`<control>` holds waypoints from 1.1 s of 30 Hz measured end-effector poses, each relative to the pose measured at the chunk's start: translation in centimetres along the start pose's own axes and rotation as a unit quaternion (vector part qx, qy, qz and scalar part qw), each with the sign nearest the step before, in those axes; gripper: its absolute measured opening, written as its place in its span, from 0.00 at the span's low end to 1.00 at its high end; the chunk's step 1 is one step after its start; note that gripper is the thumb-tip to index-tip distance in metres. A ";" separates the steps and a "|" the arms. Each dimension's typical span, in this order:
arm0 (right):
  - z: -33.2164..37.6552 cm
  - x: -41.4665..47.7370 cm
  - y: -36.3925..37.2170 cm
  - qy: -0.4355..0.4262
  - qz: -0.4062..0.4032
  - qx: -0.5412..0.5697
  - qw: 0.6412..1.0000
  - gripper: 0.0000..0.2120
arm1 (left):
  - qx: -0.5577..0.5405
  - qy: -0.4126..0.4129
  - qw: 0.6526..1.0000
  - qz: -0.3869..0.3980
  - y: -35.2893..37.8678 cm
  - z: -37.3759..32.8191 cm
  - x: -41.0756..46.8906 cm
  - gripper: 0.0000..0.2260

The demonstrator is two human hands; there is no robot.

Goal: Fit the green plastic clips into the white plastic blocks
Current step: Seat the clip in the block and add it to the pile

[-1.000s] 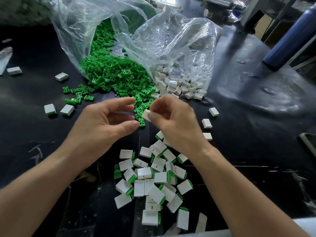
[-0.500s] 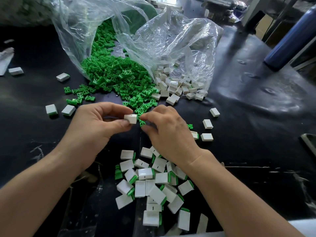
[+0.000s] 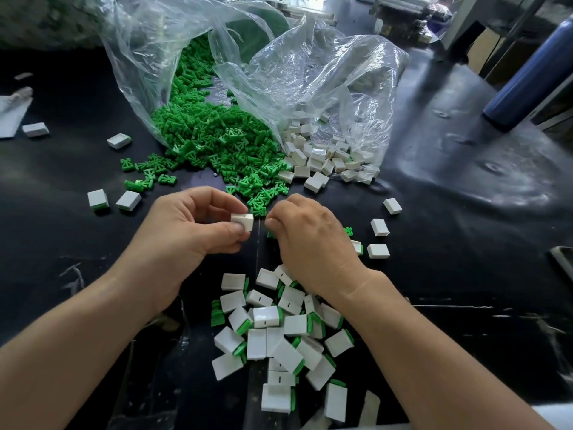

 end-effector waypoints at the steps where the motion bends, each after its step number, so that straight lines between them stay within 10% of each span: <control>1: -0.1 0.1 -0.3 0.014 -0.016 0.023 1.000 0.10 | -0.006 0.002 1.000 -0.002 -0.1 -0.1 0.0 0.07; 13: -0.8 -0.2 -1.8 0.164 -0.065 0.330 0.928 0.09 | -0.002 0.019 1.000 -0.006 0.0 -0.2 0.0 0.07; 33: -0.1 -0.5 -1.8 0.139 -0.040 0.345 0.928 0.05 | 0.002 0.008 1.000 0.024 0.2 -0.3 -0.5 0.09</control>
Point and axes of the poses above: each hand's wrist, its own x-axis towards the middle knuckle, its own y-axis out of the palm, z = x × y, the point moved 5 cm from there along x, towards the middle knuckle, and after that the axes turned 12 degrees about -z, right-handed, at the moved point
